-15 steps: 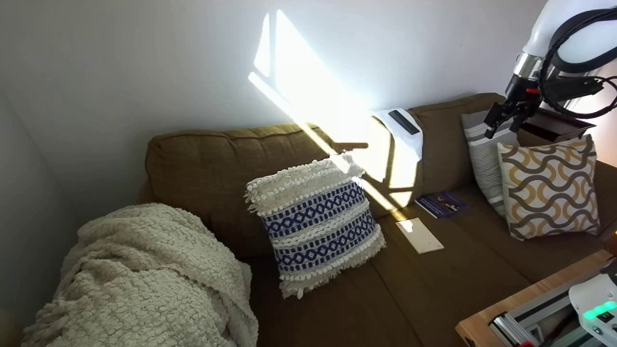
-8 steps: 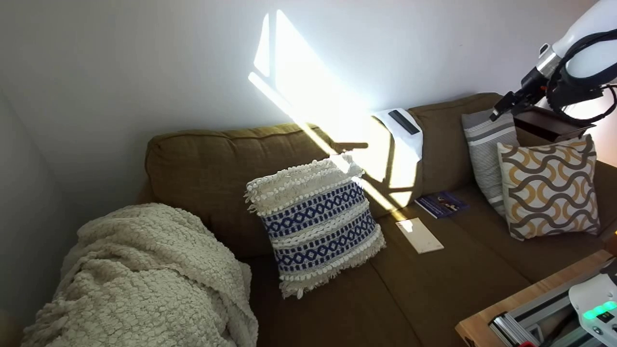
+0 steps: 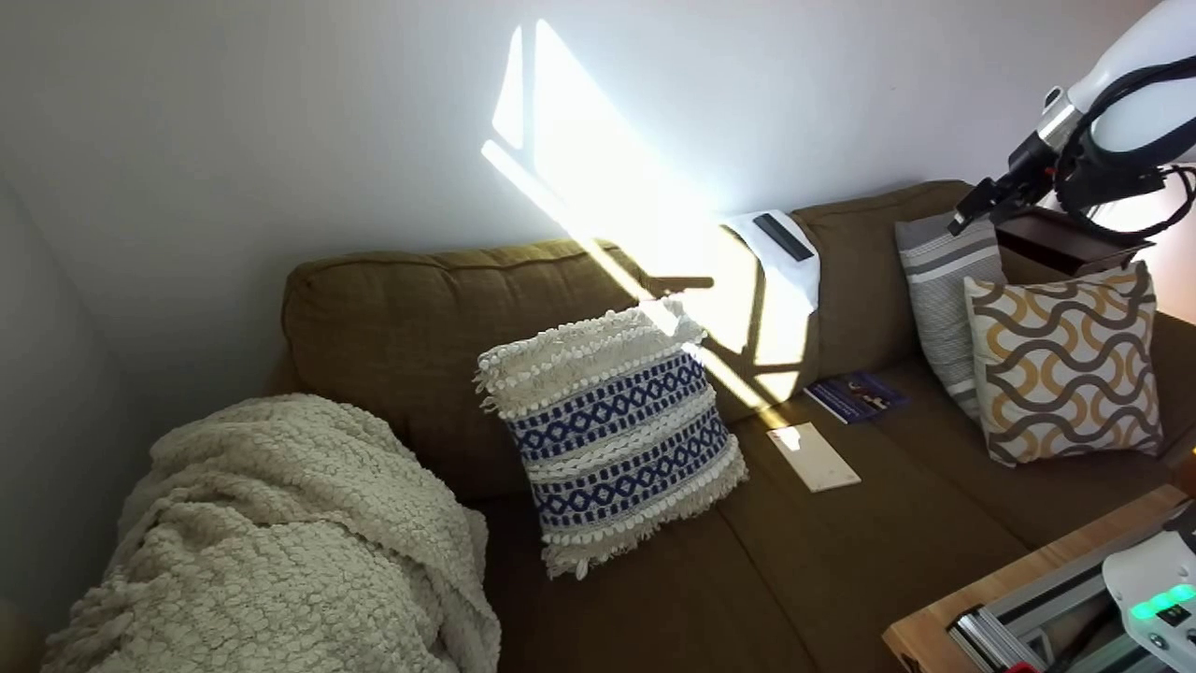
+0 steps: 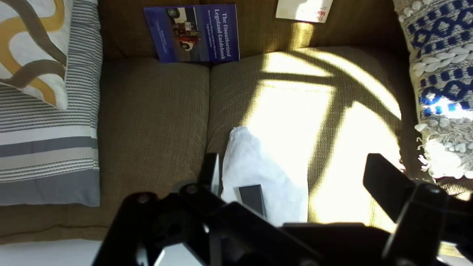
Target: Flip the black remote and place it the right way up on the white pillow case
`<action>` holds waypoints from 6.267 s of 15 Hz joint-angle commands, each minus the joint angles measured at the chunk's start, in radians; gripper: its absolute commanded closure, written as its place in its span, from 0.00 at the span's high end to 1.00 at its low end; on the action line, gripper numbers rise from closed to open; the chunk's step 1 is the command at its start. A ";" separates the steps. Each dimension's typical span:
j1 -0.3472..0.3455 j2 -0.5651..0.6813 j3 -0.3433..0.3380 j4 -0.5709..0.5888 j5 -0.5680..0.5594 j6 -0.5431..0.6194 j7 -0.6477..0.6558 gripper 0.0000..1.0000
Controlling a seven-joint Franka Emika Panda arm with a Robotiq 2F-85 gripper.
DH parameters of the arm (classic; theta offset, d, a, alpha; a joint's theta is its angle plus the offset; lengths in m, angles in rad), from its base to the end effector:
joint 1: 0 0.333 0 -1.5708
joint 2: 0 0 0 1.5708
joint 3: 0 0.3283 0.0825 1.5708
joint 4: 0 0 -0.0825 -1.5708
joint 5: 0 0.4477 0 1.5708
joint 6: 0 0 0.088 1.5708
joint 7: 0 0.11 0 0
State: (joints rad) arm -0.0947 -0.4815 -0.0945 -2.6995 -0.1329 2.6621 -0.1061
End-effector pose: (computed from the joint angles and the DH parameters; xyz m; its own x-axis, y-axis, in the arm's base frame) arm 0.4476 -0.0799 0.3956 0.9076 0.0434 0.4175 -0.0017 -0.9943 0.1070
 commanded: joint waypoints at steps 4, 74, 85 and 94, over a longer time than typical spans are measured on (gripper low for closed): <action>0.021 0.313 -0.121 0.178 0.074 0.188 -0.136 1.00; -0.191 1.371 0.235 1.285 0.161 0.062 -0.448 0.26; -0.019 1.348 -0.009 1.345 -0.118 0.040 -0.342 0.26; 0.128 1.419 -0.175 1.400 -0.365 0.073 -0.247 0.26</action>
State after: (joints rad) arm -0.0099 0.8984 -0.2068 -1.3357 -0.4135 2.7223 -0.3992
